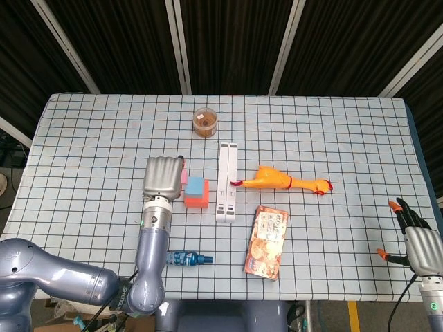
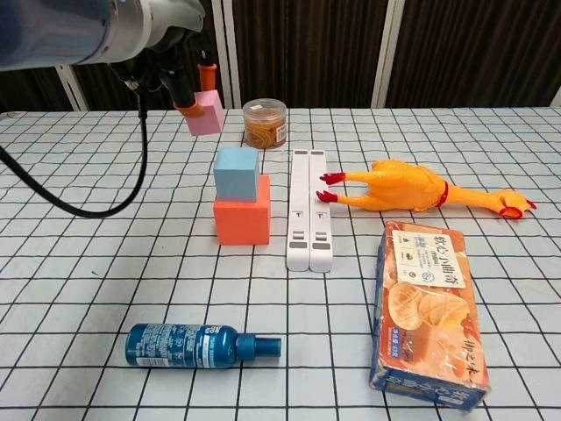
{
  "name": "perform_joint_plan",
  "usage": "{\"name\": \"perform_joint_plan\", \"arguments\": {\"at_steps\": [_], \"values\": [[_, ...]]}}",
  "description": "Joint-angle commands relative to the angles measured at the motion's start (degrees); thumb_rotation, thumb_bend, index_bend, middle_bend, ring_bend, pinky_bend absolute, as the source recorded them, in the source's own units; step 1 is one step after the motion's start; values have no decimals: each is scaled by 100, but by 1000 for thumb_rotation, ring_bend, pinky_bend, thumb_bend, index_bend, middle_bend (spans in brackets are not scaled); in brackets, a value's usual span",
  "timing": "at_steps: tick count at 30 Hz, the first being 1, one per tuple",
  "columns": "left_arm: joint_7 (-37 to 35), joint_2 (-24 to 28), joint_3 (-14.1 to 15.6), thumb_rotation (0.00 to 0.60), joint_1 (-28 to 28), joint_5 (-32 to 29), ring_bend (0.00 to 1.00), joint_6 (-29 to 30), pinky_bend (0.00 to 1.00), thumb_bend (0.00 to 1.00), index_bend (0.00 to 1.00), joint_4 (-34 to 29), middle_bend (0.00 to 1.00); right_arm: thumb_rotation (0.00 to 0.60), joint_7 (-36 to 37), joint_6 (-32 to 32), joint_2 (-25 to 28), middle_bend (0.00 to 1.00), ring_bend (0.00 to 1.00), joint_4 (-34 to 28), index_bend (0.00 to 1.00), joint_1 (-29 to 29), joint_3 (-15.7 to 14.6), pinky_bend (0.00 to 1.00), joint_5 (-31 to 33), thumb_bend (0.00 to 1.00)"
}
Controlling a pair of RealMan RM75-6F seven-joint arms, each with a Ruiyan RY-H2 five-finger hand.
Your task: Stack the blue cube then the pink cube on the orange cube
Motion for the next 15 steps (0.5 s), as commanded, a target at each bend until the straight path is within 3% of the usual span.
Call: {"name": "perform_joint_plan", "arguments": {"at_steps": [1, 15], "values": [[-76, -86, -86, 600, -84, -135, 731, 32, 740, 401, 414, 112, 919, 600, 19, -6, -2, 46, 149, 20, 104, 1, 2, 248, 2, 41], [-184, -154, -57, 600, -217, -420, 731, -73, 740, 401, 415, 355, 919, 600, 33, -8, -3, 46, 149, 28, 103, 1, 2, 248, -2, 42]]}}
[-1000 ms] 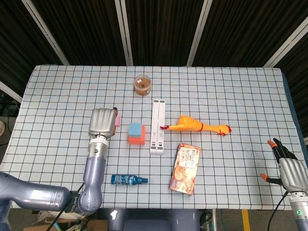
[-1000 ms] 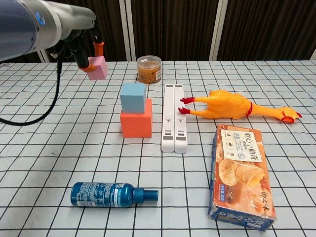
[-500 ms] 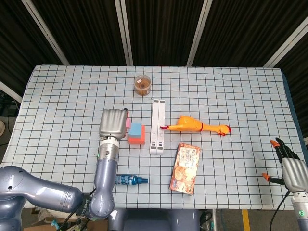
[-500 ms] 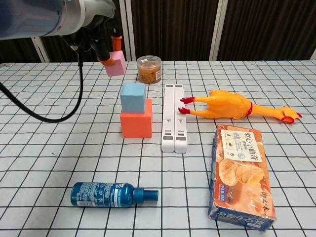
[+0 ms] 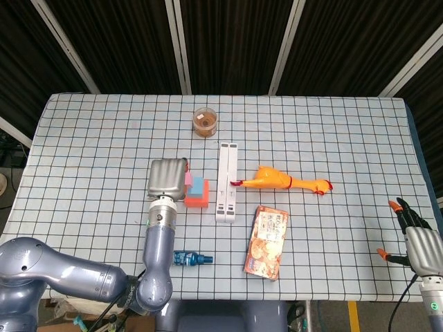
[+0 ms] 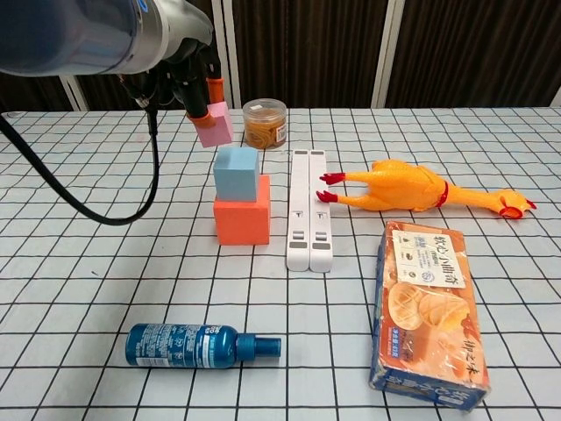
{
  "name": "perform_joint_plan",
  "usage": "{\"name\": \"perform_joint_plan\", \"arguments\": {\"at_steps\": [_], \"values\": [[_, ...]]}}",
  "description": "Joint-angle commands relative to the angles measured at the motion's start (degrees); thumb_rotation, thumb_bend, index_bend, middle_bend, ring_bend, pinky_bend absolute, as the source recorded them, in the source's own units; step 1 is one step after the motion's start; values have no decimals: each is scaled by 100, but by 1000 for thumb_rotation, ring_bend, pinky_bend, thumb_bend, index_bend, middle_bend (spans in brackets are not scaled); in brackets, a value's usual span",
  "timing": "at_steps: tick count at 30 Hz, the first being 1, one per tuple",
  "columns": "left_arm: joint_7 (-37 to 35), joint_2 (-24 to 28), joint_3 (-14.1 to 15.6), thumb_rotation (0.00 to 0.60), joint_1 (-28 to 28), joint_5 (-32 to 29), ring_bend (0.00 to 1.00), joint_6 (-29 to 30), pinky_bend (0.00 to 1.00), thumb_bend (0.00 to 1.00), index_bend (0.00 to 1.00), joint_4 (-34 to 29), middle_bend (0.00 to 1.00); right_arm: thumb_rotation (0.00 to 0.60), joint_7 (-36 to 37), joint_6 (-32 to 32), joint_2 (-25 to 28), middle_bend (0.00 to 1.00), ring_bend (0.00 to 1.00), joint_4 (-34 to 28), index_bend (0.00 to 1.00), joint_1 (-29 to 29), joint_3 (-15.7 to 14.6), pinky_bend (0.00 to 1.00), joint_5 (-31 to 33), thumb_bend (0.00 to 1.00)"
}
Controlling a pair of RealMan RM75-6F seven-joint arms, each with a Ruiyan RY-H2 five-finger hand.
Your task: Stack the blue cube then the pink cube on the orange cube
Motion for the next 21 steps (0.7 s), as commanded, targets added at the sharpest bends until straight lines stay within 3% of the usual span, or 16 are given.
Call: {"name": "perform_joint_plan", "arguments": {"at_steps": [1, 21], "values": [[12, -12, 30, 600, -49, -63, 731, -51, 740, 401, 416, 93, 919, 600, 5, -8, -1, 46, 149, 9, 104, 0, 3, 248, 12, 42], [472, 39, 131, 600, -465, -383, 731, -76, 737, 407, 432, 304, 918, 600, 2, -5, -3, 46, 149, 14, 103, 0, 7, 248, 11, 42]]}}
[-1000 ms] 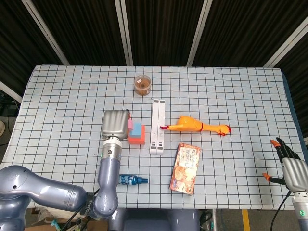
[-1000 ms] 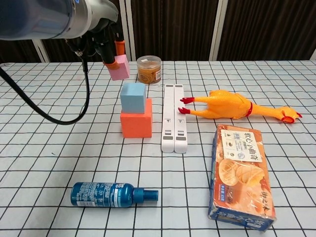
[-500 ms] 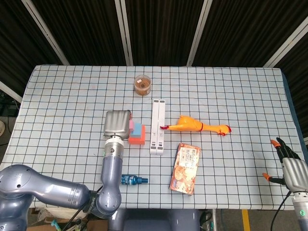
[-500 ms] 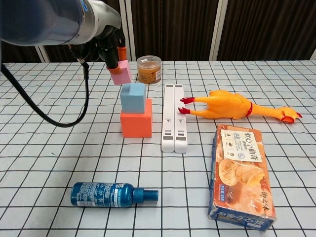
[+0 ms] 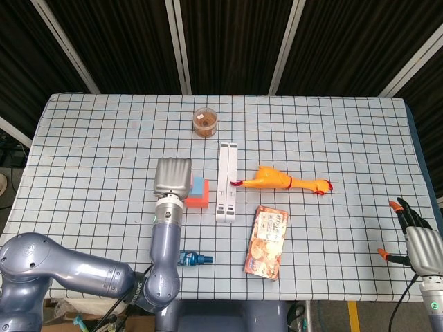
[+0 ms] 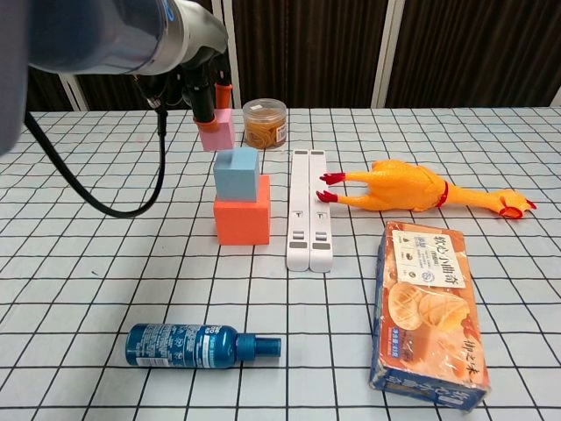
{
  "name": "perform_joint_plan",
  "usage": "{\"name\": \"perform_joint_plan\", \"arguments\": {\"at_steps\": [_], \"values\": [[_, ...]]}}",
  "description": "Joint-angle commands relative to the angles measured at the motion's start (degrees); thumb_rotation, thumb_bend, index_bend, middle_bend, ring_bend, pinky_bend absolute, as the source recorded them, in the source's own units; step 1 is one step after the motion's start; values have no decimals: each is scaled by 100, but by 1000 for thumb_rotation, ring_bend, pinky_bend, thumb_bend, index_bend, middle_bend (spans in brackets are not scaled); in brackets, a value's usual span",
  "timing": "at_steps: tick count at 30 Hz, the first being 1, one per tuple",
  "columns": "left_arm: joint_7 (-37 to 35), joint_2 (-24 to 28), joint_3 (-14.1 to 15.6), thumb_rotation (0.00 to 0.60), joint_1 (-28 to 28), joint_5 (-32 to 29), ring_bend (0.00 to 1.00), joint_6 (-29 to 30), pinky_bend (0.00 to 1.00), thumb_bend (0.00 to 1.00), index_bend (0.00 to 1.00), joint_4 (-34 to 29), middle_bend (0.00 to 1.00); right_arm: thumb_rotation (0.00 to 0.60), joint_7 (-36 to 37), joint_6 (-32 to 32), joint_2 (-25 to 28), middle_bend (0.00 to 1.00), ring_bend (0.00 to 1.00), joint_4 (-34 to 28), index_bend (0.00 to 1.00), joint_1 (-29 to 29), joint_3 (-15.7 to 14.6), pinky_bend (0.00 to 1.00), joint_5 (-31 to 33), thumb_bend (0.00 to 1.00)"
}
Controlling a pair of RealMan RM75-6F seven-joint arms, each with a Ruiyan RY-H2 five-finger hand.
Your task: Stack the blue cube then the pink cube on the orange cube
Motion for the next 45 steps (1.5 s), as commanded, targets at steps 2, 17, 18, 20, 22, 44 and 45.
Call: {"name": "perform_joint_plan", "arguments": {"at_steps": [2, 17, 18, 20, 22, 44, 45], "values": [[54, -4, 49, 600, -62, -10, 731, 67, 737, 407, 432, 9, 918, 600, 14, 1, 4, 46, 149, 1, 104, -3, 5, 248, 8, 41], [-92, -121, 170, 600, -111, 21, 731, -161, 736, 408, 431, 264, 918, 600, 32, 0, 14, 46, 149, 4, 104, -7, 6, 248, 9, 41], [-92, -137, 178, 600, -127, 23, 731, -178, 736, 408, 432, 287, 918, 600, 29, -2, 13, 46, 149, 5, 104, -6, 5, 248, 9, 41], [-71, -155, 181, 600, -155, 9, 731, -181, 736, 408, 432, 314, 918, 600, 32, -10, 14, 46, 149, 5, 104, -4, 4, 249, 11, 41], [-74, -175, 186, 600, -172, 7, 731, -185, 736, 408, 432, 343, 918, 600, 37, -10, 15, 46, 149, 9, 104, -5, 6, 248, 14, 41], [-138, -350, 230, 600, -239, 94, 731, -115, 736, 408, 423, 562, 917, 600, 53, -10, 8, 46, 149, 24, 104, -3, 9, 248, 9, 42], [-138, -356, 228, 600, -242, 98, 731, -113, 736, 408, 423, 565, 918, 600, 56, -11, 9, 46, 150, 24, 104, -3, 9, 248, 10, 41]]}}
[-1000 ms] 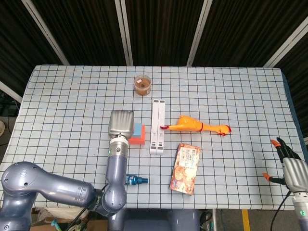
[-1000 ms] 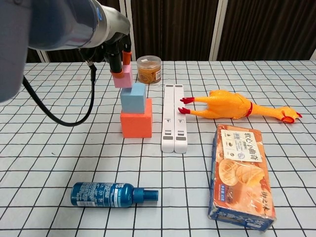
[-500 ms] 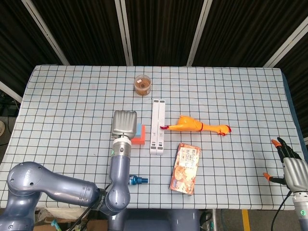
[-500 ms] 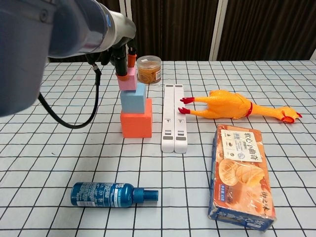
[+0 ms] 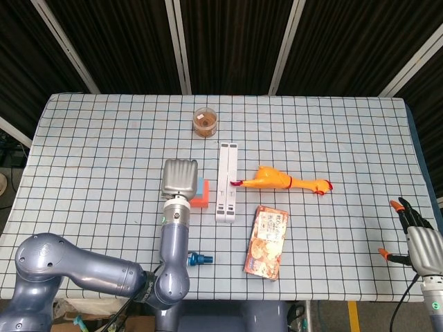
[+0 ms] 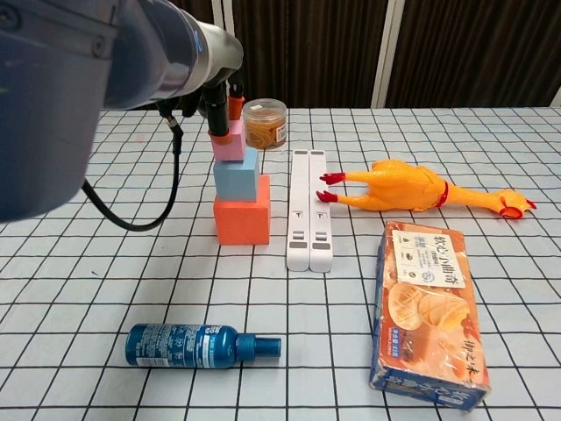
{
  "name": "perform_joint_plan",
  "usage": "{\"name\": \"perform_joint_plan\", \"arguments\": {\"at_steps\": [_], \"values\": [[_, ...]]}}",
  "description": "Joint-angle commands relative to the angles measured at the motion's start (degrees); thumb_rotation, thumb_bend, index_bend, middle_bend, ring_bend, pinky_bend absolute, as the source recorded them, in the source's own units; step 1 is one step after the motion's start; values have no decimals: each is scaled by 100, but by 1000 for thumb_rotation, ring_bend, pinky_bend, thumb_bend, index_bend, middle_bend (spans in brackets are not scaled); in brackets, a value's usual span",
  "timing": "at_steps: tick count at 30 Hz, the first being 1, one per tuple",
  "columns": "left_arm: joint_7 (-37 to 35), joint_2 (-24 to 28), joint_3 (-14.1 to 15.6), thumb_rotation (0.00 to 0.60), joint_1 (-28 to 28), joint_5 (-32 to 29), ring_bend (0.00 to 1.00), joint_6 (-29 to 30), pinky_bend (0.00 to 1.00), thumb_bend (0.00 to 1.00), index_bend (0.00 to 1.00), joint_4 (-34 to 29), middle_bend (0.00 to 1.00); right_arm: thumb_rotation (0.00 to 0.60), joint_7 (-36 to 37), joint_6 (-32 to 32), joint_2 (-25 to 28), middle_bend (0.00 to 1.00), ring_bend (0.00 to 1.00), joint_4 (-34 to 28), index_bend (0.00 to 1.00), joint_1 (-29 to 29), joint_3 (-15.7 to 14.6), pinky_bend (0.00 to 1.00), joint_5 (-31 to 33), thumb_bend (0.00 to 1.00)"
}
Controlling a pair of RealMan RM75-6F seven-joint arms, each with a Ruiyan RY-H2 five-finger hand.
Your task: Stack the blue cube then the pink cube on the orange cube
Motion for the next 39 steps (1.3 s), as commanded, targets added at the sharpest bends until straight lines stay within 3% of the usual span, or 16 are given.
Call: {"name": "perform_joint_plan", "arguments": {"at_steps": [1, 17, 22, 24, 25, 26, 39], "values": [[-3, -12, -6, 600, -6, 10, 731, 2, 736, 408, 423, 8, 918, 600, 5, -2, 0, 46, 150, 1, 104, 0, 0, 248, 2, 41], [9, -78, -13, 600, -12, 34, 731, -2, 736, 408, 417, 37, 918, 600, 23, 18, 14, 46, 149, -8, 104, -8, 2, 248, -10, 41], [35, -94, -20, 600, -15, 15, 727, 13, 734, 408, 357, 39, 916, 600, 40, 28, 19, 46, 149, -12, 104, -13, 3, 248, -13, 41], [44, -99, -21, 600, -11, -2, 724, 10, 733, 408, 341, 36, 915, 600, -21, 548, -474, 46, 149, -166, 104, -689, -545, 248, -148, 41], [63, -98, -20, 600, -12, -16, 723, 9, 733, 408, 337, 33, 914, 600, 26, 552, -267, 46, 149, -131, 104, -343, -29, 248, -31, 41], [78, -97, -18, 600, -13, -24, 723, 3, 733, 408, 332, 28, 913, 600, 70, 122, -46, 46, 149, -195, 104, -50, 179, 248, 172, 40], [150, -19, -32, 600, -18, 35, 717, 183, 731, 408, 309, -291, 908, 600, 28, -18, 81, 46, 149, -143, 103, -27, 50, 248, 58, 41]]}}
